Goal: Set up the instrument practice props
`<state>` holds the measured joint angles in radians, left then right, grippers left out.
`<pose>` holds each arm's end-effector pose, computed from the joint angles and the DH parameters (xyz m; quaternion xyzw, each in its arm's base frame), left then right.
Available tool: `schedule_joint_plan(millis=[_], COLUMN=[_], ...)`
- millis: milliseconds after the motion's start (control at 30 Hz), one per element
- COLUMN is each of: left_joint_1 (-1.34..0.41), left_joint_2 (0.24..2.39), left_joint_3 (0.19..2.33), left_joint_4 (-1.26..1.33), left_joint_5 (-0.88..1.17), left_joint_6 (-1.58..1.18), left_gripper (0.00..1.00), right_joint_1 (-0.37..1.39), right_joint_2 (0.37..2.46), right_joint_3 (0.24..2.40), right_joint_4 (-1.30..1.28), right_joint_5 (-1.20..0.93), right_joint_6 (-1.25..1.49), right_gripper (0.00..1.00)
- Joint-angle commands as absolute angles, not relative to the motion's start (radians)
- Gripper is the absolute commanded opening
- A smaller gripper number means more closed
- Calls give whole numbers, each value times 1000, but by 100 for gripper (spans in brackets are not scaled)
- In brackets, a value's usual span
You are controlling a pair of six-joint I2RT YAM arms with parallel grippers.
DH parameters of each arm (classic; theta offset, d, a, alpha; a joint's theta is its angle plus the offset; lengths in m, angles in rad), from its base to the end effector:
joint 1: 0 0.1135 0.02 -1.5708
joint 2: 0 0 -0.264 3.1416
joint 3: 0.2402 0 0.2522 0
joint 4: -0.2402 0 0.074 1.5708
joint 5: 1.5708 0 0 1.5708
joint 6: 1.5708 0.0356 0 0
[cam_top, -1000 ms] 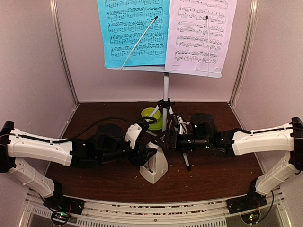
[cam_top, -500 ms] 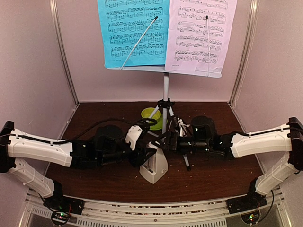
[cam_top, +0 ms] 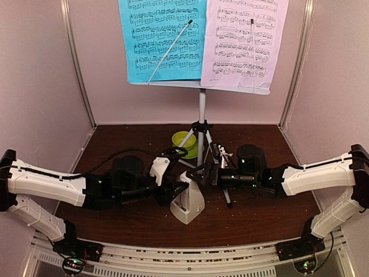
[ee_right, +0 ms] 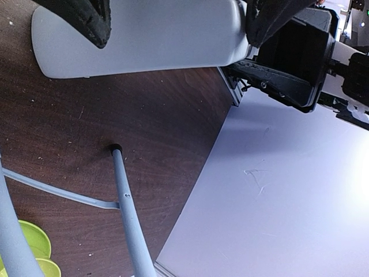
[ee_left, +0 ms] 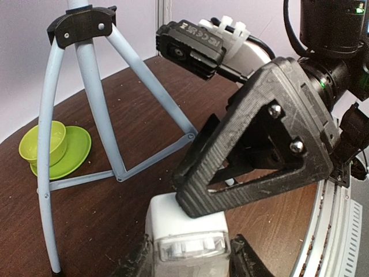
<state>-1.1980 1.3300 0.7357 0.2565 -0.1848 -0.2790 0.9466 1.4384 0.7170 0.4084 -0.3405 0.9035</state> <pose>0.1141 -0.2737 0.2463 0.3125 0.7518 -0.3319 0.4764 0.1721 0.2593 0.2253 -0.1168 0.7947 0.5455 0.2395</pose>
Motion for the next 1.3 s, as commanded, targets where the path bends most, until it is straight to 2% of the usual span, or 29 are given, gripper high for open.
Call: schedule_joint_plan(millis=[0, 400, 600, 733, 867, 1067, 1267], left_joint_1=[-1207, -1207, -1207, -1189, -1092, -928, -839], left_joint_2=[1280, 1202, 1036, 906, 855, 886, 1065], left_joint_3=[690, 635, 557, 521, 531, 605, 751], left_joint_4=[208, 160, 133, 5, -211, -434, -554], left_joint_5=[-183, -224, -278, -359, -377, -356, -359], left_joint_6=[-261, -272, -387, -479, -591, -632, -572], left_gripper=[22, 22, 22, 22, 22, 21, 25], right_joint_1=[930, 928, 928, 929, 929, 930, 931], right_joint_2=[1488, 1502, 1480, 1469, 1468, 1474, 1480], right_joint_3=[673, 688, 712, 734, 748, 753, 761], right_joint_4=[207, 183, 155, 145, 148, 158, 154], right_joint_5=[-307, -313, -322, -330, -337, -346, -351], right_joint_6=[848, 821, 795, 785, 787, 795, 793], right_gripper=[79, 79, 80, 82, 82, 82, 83])
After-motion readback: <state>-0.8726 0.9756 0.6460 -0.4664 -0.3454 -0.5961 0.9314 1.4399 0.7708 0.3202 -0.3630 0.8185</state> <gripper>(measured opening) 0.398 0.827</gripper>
